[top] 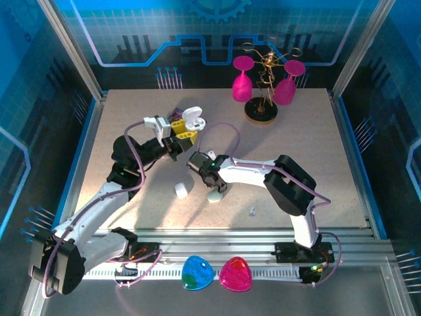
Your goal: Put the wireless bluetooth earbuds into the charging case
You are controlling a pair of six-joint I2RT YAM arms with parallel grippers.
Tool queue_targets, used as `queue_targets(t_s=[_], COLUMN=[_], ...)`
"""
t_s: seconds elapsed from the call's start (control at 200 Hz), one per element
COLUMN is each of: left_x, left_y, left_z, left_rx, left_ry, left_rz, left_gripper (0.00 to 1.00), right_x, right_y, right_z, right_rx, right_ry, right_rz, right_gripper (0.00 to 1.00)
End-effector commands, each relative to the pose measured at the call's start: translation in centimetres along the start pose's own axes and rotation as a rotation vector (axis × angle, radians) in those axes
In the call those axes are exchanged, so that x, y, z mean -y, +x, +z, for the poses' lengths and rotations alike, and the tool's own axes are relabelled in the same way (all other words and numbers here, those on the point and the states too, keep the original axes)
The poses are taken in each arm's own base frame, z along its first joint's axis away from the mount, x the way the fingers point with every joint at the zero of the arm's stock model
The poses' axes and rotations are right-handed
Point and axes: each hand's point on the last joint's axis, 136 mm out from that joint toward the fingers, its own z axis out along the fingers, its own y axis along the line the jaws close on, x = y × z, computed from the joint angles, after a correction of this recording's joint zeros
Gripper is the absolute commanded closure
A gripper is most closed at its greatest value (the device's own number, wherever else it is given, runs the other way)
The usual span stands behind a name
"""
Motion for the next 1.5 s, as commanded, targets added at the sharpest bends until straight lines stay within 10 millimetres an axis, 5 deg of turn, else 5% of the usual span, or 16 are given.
queue_targets(t_s=[0.0,1.136,1.496], left_x=[-0.3,-0.5,-0.6], left_y=[-0.4,-0.5,-0.1], left_z=[-0.5,-0.1,-0.2], left_rx=[0.019,0.025,0.020], left_ry=[-0.022,-0.015,-0.023], left_rz=[0.035,0.028,0.023], left_gripper=[0.78,0.78,0.78], right_x=[0.0,-0.2,0.3], right_y=[0.0,1.5,0.7], right_z=[0.0,1.3,-0.1], right_rx=[-0.005,-0.072,-0.044], right_ry=[0.039,0.040,-0.049], right_rz=[-0.017,-0.054,0.012], right_gripper=[0.72,0.76,0.82])
